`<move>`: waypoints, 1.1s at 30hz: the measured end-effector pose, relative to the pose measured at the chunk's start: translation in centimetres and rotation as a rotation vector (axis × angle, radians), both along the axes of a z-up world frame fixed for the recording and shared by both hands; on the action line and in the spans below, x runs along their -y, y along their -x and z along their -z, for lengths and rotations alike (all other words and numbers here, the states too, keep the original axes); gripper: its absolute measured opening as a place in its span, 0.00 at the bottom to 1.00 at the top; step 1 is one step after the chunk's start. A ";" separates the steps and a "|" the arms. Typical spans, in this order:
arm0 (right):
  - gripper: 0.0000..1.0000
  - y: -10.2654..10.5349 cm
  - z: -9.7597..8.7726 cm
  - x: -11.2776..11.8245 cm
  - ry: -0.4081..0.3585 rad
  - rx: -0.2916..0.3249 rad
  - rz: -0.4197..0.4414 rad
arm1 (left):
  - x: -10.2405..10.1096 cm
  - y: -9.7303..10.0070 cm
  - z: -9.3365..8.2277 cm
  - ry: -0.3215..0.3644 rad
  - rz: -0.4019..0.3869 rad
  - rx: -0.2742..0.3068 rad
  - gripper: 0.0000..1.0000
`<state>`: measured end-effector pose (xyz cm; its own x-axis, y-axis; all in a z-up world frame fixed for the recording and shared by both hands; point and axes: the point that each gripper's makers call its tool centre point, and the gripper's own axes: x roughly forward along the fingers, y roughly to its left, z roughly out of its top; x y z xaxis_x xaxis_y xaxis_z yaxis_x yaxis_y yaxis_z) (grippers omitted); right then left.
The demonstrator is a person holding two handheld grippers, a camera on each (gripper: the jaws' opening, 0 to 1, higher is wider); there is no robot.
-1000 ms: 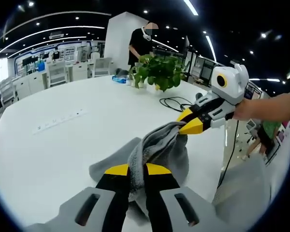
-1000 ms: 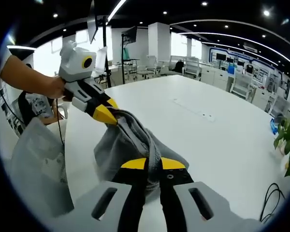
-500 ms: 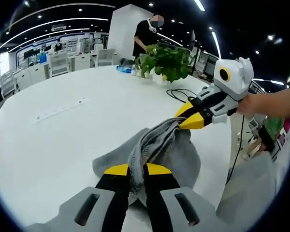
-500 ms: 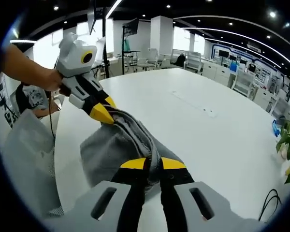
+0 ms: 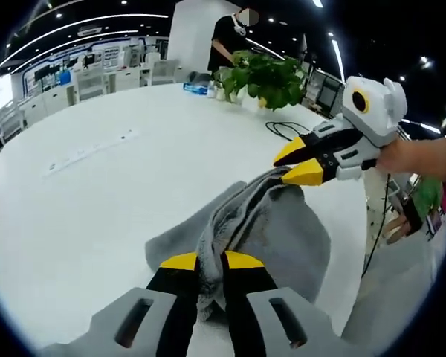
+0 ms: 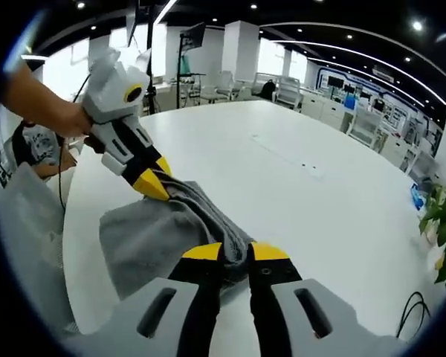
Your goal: Fold the towel on the table until its edges align and the towel forms a compact rectangular stack.
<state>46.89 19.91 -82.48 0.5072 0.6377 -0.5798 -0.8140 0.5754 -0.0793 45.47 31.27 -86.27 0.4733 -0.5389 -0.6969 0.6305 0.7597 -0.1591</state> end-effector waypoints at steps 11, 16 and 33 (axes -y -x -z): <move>0.11 2.3 1.6 -1.7 0.007 -0.058 -0.080 | -0.6 -1.3 -0.3 -0.072 0.000 0.088 0.13; 0.13 2.2 2.9 -1.6 0.027 -0.082 -0.074 | -0.6 -1.4 -2.3 -0.045 -0.001 0.163 0.18; 0.22 1.6 5.7 -0.9 0.051 -0.147 -0.009 | 0.5 0.8 0.5 -0.150 0.120 0.171 0.25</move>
<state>45.29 20.80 -88.22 0.4086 0.6094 -0.6794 -0.8241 0.5663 0.0123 44.62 30.72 -86.73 0.5297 -0.4949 -0.6889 0.7258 0.6847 0.0662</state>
